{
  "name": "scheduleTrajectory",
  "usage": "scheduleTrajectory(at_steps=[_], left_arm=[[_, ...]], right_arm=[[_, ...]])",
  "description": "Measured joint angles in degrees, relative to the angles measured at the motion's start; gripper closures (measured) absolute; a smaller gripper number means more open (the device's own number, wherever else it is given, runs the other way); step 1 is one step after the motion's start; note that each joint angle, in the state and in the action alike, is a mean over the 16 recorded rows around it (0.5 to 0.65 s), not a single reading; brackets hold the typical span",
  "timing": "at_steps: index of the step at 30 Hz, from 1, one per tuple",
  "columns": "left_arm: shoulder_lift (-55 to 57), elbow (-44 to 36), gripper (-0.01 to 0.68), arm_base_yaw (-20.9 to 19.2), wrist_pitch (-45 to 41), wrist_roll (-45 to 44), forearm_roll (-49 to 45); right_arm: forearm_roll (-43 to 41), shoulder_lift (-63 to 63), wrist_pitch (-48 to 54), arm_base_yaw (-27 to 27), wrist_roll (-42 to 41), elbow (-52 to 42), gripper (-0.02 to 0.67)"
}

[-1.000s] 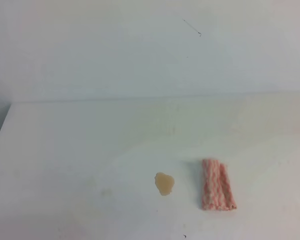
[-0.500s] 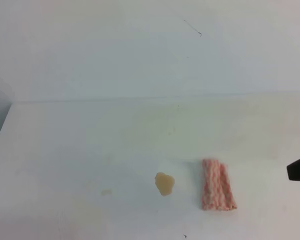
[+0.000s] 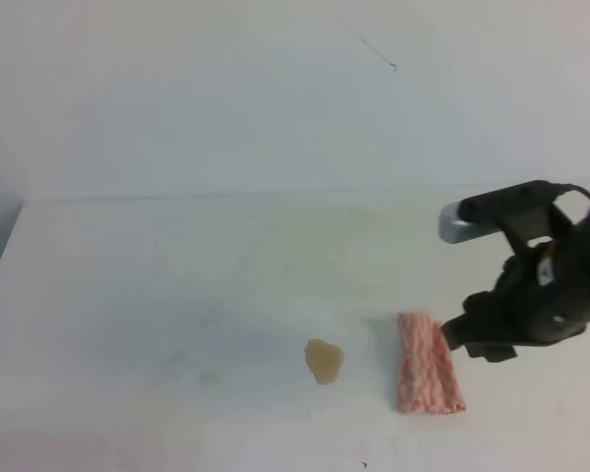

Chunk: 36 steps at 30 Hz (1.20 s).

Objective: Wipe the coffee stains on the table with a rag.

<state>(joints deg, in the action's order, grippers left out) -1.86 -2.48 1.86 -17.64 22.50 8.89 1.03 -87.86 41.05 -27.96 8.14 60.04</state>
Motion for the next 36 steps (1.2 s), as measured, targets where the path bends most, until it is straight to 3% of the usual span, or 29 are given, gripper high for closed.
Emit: scheduleTrajectory(at_steps=[5,11,27,36], left_arm=[[0.0,0.0,0.672,0.0,0.1,0.0,0.0],[0.0,0.0,0.672,0.0,0.2,0.0,0.0],[0.0,0.0,0.672,0.0,0.2,0.0,0.0],[0.0,0.0,0.672,0.0,0.2,0.0,0.0]], right_arm=[[-4.8,-8.9,0.0,-3.2,5.7,5.3,0.252],[-4.8,-17.8,0.0,-4.0,7.1,9.7,0.271],[-2.9,-25.4,3.2,-4.0,4.7,15.5,0.619],[7.3,-25.4,4.7,-6.0,-4.3,22.9,0.652]])
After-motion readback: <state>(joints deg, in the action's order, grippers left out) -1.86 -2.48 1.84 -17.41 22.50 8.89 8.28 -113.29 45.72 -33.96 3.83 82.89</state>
